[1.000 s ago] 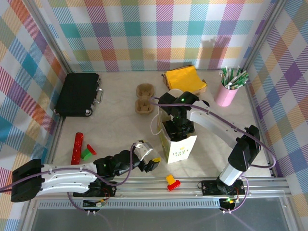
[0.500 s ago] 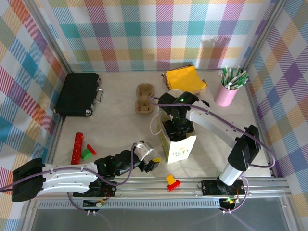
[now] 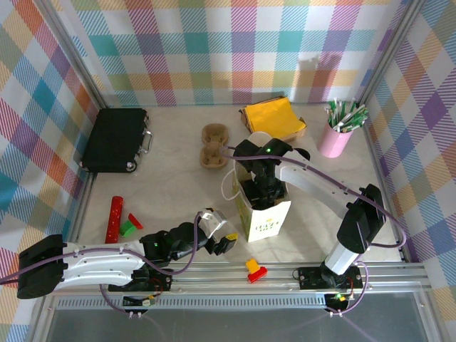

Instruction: Pack the takeout coffee

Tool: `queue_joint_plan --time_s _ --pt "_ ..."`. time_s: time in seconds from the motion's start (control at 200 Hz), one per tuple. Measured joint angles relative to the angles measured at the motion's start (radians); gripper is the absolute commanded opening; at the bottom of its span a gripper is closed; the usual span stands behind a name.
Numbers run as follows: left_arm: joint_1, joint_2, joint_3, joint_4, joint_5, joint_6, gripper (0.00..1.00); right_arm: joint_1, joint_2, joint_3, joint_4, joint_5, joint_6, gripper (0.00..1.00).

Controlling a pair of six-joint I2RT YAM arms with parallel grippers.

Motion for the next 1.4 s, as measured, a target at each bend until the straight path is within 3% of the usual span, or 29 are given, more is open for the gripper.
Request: queue_joint_plan --time_s 1.4 --pt "0.000 0.013 0.000 0.023 0.000 0.000 0.88 -0.035 0.036 -0.023 0.024 -0.040 -0.008 0.52"
